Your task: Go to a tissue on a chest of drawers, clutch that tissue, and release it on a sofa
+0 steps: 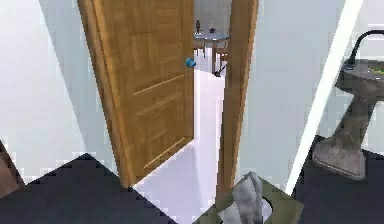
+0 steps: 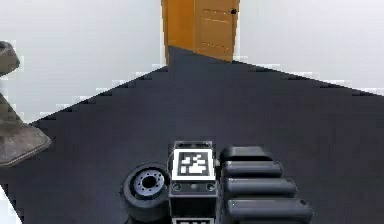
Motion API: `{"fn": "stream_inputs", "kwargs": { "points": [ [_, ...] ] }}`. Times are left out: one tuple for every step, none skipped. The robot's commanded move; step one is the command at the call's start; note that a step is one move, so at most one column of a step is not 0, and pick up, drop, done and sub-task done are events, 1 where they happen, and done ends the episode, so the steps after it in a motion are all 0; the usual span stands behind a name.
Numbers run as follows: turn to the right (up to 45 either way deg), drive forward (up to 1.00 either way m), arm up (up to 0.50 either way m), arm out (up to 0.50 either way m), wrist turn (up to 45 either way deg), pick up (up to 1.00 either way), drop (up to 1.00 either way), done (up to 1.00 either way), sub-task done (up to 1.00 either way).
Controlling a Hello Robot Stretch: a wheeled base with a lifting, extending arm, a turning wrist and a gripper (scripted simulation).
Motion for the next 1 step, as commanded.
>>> {"fn": "stream_inputs", "kwargs": {
  "points": [
    [42.0,0.00,0.00,0.00,0.0,0.00,0.00,0.00,0.00]
  ]
}}
